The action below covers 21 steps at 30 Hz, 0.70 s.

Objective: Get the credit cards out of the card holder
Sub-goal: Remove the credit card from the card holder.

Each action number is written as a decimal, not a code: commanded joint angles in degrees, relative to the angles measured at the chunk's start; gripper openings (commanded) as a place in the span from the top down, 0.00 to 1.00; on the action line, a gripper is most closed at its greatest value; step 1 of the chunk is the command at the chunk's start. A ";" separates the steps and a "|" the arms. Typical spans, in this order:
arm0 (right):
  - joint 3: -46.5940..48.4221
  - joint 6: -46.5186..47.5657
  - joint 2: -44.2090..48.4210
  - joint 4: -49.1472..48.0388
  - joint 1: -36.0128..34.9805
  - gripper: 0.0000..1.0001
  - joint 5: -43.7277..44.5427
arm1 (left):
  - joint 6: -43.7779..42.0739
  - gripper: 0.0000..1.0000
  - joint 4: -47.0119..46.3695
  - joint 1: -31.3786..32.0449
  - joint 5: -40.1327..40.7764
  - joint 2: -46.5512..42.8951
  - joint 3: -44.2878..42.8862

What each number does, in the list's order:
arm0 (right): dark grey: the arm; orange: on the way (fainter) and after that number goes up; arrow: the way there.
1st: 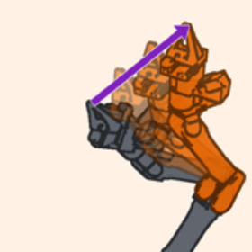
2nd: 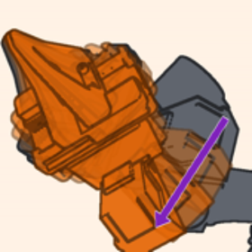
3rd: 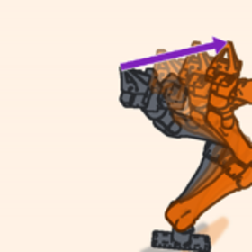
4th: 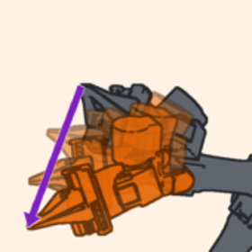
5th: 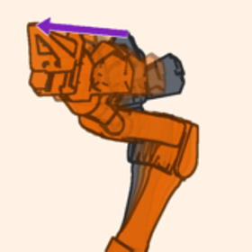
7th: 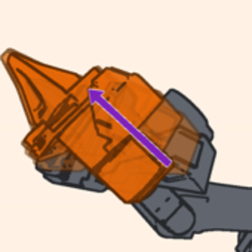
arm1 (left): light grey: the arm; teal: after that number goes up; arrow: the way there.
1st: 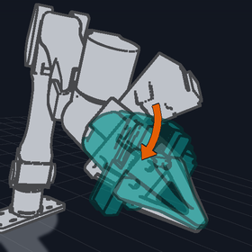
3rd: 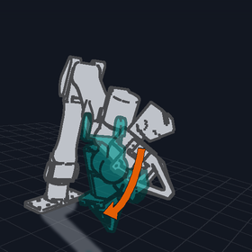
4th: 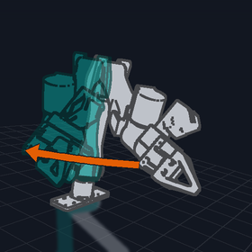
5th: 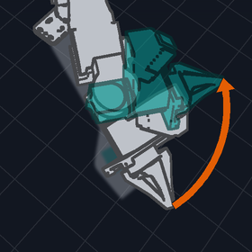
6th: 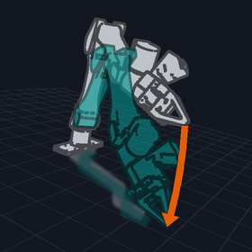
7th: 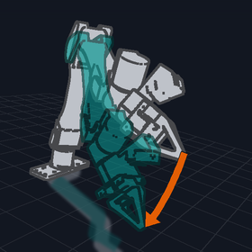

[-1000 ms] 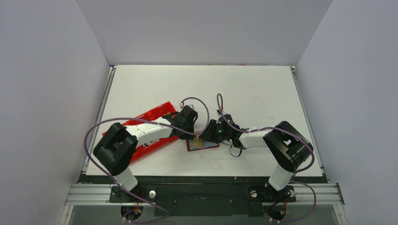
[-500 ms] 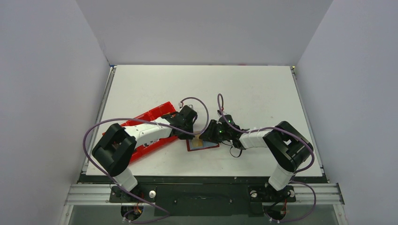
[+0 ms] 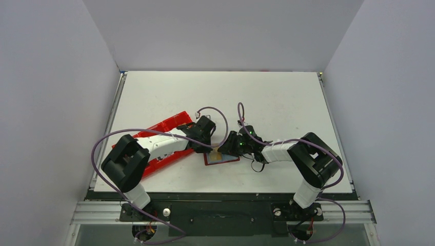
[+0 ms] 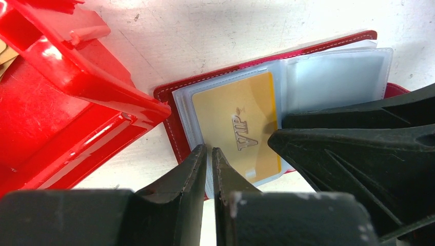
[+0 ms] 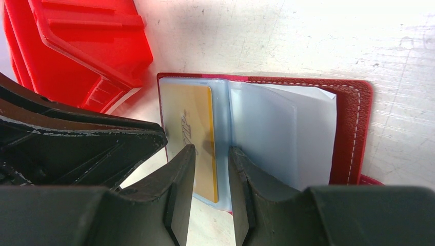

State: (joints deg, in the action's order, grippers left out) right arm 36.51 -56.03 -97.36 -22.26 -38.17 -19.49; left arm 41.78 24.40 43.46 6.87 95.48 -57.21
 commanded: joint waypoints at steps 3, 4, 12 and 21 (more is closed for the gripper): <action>-1.18 0.57 -0.63 -1.29 0.51 0.73 0.28 | 0.49 0.92 -0.76 0.18 -0.04 0.94 -0.24; -1.18 0.57 -0.63 -1.34 0.48 0.73 0.26 | 0.49 0.92 -0.89 0.20 -0.07 1.07 -0.17; -1.01 0.48 -0.53 -1.47 0.50 0.73 -0.10 | 0.69 0.94 -1.84 0.69 -1.01 1.93 -0.65; -1.53 0.27 -0.23 -1.91 0.57 0.74 -0.52 | 1.73 0.96 -2.84 1.00 -2.07 4.02 -1.10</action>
State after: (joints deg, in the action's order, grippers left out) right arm 36.07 -56.12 -97.36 -22.76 -37.89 -19.94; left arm 42.50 22.17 43.77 5.93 97.08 -57.30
